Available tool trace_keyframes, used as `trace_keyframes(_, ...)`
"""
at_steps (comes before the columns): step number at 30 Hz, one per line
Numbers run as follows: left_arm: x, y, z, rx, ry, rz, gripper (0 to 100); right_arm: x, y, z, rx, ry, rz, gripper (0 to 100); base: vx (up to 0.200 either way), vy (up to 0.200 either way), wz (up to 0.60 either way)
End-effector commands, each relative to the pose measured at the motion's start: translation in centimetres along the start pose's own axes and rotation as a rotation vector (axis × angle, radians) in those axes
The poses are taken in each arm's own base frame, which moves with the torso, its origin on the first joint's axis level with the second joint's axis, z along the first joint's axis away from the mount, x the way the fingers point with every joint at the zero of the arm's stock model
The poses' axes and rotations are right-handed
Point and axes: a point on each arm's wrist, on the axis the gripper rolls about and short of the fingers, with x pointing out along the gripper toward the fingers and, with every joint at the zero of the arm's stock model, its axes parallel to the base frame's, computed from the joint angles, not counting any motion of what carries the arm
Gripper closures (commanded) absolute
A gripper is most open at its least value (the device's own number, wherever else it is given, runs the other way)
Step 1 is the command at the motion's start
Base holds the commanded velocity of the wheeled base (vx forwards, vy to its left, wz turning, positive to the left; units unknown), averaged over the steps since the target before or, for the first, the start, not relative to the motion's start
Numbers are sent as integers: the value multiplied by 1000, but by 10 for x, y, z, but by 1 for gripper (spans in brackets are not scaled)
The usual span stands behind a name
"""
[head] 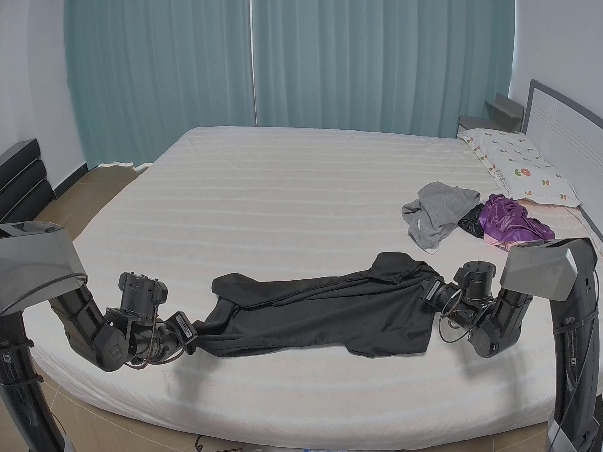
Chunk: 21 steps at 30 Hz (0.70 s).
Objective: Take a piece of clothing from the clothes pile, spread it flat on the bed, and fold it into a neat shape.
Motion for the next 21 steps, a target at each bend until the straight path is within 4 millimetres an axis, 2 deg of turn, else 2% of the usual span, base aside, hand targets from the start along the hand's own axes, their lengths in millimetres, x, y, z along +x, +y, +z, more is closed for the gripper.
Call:
trace_keyframes(1,4,1,-1,-5,17,-1,100,22,-6,-5,3,-31,-17,100,0,0,0)
trace_keyframes(3,5,2,-2,-3,21,1,100,28,-7,-8,2,-22,-30,100,0,0,0)
trace_keyframes(4,6,2,-2,-5,23,2,100,30,-8,-9,3,-13,-36,0,0,0,0)
trace_keyframes(10,10,6,-4,-7,38,17,100,30,-11,-10,14,4,-38,0,0,0,0)
trace_keyframes(14,13,8,-3,-13,34,14,100,12,-11,8,60,3,-26,0,0,0,0)
trace_keyframes(17,13,8,-3,-14,32,12,100,-14,-10,14,79,67,11,0,0,0,0)
trace_keyframes(19,12,8,-4,-15,44,3,100,-39,-13,8,78,172,43,0,0,0,0)
trace_keyframes(21,12,9,-4,-15,49,0,100,-49,-14,4,77,210,52,0,0,0,0)
